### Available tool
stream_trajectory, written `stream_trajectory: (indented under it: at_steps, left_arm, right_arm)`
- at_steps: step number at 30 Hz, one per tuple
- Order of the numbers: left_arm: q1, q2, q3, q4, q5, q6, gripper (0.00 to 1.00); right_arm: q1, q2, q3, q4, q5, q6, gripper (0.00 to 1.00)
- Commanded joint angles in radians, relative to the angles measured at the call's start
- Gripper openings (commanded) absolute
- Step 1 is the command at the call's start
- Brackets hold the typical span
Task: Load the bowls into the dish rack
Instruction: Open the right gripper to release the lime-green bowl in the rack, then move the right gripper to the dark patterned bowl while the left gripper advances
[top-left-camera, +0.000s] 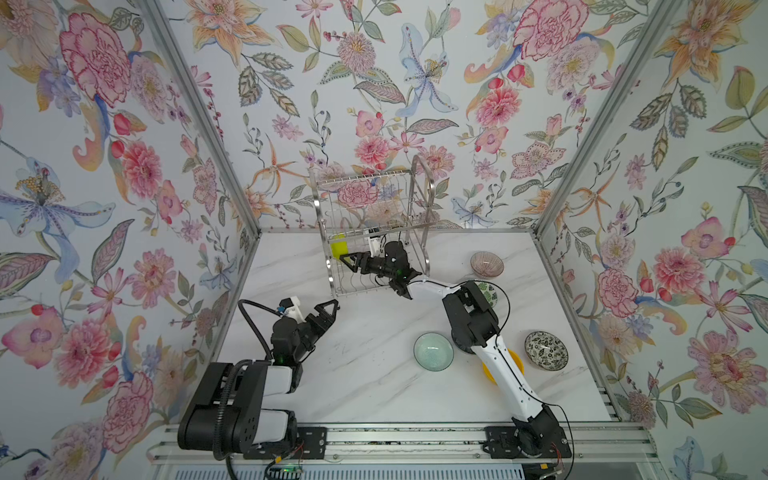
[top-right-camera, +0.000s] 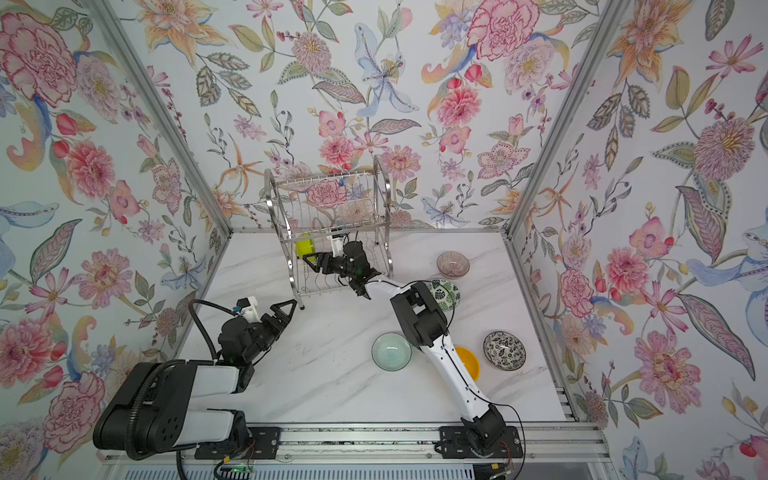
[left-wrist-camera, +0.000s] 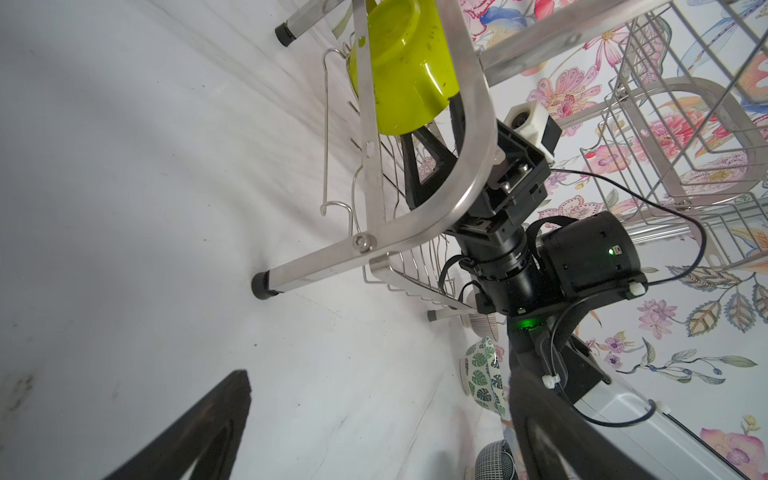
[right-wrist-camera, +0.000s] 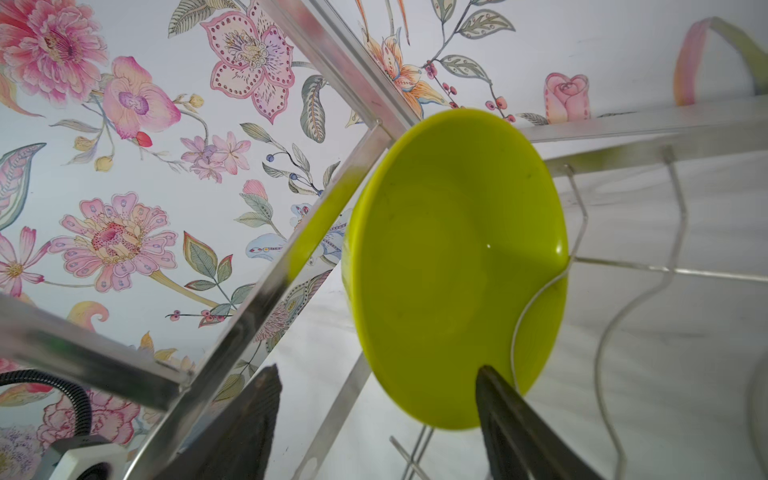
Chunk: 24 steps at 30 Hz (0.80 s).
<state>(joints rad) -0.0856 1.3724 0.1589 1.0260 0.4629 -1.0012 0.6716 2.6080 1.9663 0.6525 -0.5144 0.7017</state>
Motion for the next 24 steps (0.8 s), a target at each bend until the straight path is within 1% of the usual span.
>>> stream_trajectory:
  at_steps: [1, 9, 16, 24]
  left_arm:
    - [-0.009, -0.015, -0.012, 0.012, -0.017, 0.025, 0.99]
    - [-0.019, -0.044, -0.018, -0.022, -0.04, 0.034, 0.99]
    - [-0.023, -0.06, -0.017, -0.041, -0.049, 0.044, 0.99]
    - [-0.032, -0.101, -0.036, -0.044, -0.07, 0.054, 0.99]
  right_arm:
    - [-0.002, -0.102, -0.093, 0.136, 0.045, -0.023, 0.76]
    - [-0.005, -0.233, -0.319, 0.262, 0.129, -0.057, 0.79]
    - [-0.007, -0.287, -0.431, 0.33, 0.161, -0.042, 0.84]
    - [0.0, -0.371, -0.554, 0.365, 0.201, -0.077, 0.91]
